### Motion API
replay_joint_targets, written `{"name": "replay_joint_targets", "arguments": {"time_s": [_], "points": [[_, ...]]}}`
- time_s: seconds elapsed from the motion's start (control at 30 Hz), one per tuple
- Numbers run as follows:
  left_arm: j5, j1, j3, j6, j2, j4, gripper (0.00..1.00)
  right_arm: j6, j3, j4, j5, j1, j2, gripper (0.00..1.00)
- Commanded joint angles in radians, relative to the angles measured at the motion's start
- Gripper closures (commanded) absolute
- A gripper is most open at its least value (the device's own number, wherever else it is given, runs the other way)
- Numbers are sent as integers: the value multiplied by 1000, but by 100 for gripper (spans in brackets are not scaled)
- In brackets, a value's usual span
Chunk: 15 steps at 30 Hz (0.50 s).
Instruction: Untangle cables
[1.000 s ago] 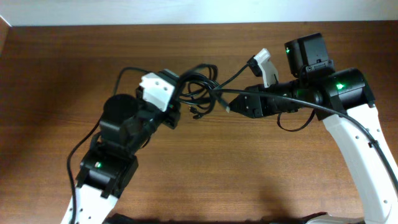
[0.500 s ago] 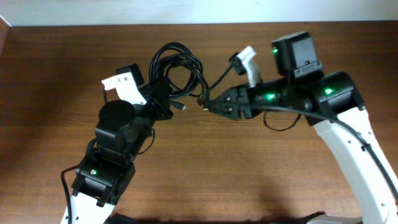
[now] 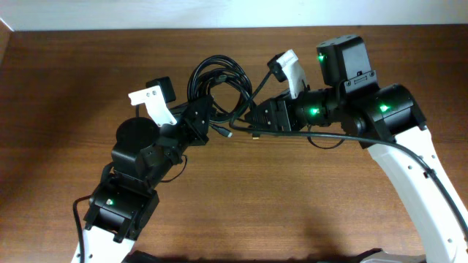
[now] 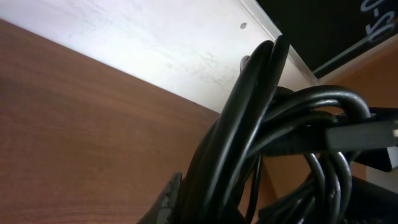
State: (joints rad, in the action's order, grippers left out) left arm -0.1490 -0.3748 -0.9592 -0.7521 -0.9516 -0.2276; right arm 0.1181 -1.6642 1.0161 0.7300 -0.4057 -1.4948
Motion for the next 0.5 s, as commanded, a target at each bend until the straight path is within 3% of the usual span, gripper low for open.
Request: {"name": "replay_joint_targets", "arguments": {"time_s": [0.0, 0.13, 0.23, 0.47], "points": [[-50, -4, -4, -48, 10, 10, 100, -13, -19, -3, -5, -2, 23, 66], [-24, -4, -4, -47, 10, 10, 100, -13, -19, 2, 4, -2, 23, 96], [39, -4, -4, 27, 9, 9, 100, -5, -19, 14, 31, -2, 23, 96], [70, -4, -4, 453, -29, -2, 100, -5, -19, -14, 203, 1, 24, 96]]}}
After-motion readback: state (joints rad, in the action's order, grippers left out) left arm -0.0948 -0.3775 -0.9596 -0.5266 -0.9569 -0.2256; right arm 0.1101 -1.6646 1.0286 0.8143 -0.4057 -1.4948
